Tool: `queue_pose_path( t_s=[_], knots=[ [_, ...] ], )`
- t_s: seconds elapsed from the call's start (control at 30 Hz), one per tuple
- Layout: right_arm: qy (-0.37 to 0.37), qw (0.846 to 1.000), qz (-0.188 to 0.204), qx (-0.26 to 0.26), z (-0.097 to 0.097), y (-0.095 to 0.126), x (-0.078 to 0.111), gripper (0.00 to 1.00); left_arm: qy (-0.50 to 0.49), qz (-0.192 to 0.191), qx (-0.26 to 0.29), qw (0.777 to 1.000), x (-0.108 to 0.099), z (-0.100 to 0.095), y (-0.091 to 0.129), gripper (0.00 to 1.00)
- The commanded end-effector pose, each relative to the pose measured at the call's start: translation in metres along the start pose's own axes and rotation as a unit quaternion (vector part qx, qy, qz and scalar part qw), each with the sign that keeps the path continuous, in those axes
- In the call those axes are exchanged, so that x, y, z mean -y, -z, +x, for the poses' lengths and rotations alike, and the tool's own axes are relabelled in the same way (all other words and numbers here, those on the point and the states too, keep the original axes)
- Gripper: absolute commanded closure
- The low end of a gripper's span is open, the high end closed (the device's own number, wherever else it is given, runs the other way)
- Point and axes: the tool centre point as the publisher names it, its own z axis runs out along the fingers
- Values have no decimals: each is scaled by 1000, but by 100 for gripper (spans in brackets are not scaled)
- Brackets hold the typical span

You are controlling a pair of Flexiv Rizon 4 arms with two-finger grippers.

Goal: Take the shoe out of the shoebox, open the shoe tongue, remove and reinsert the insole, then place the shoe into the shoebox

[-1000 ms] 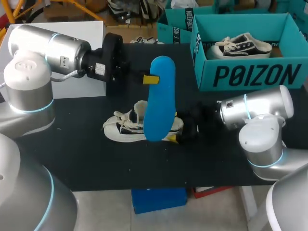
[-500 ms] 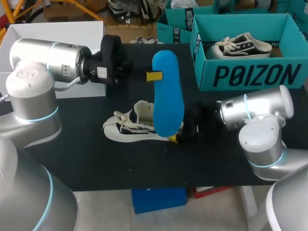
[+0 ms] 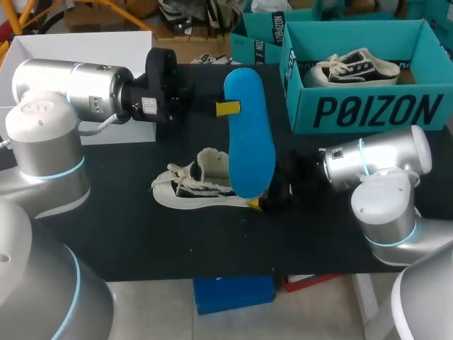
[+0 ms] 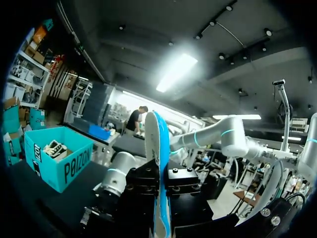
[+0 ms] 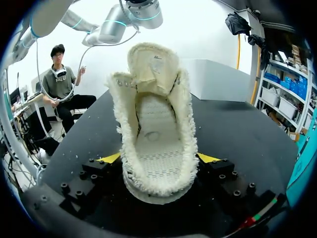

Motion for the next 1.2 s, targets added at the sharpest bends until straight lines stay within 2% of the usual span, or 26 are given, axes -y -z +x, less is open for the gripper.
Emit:
queue_pose_path(
  t_s=[0.03, 0.2, 0.23, 0.27, 0.3, 0.47, 0.7, 0.77, 1.03, 1.13, 1.2],
  knots=[
    [-1, 1000, 1, 0, -1, -1, 2, 100, -1, 2, 3, 1000, -1, 2, -1, 100],
    [-1, 1000, 1, 0, -1, -1, 2, 100, -1, 2, 3, 1000, -1, 2, -1, 100],
    [-1, 1000, 1, 0, -1, -1, 2, 97, -1, 2, 3, 1000, -1, 2, -1, 100],
    [-1, 1000, 2, 0, -2, 0, 1, 60, -1, 2, 3, 1000, -1, 2, -1, 100],
    [0, 1000, 3, 0, -2, 2, 1, 0, -1, 2, 3, 1000, -1, 2, -1, 100],
    [3, 999, 37, -1, -5, 15, -3, 0, -1, 2, 3, 1000, -1, 2, -1, 100],
    [3, 993, 117, -2, -7, 42, -9, 0, -1, 2, 3, 1000, -1, 2, -1, 100],
    [4, 989, 150, -13, -9, 46, -10, 0, -1, 2, 3, 1000, -1, 2, -1, 100],
    [-4, 973, 230, -20, -12, 58, -19, 0, -1, 2, 3, 1000, -1, 2, -1, 100],
    [-8, 961, 276, -22, -14, 60, -22, 0, -1, 2, 3, 1000, -1, 2, -1, 100],
    [-7, 957, 290, -26, -16, 59, -25, 0, -1, 2, 3, 1000, -1, 2, -1, 100]
  ],
)
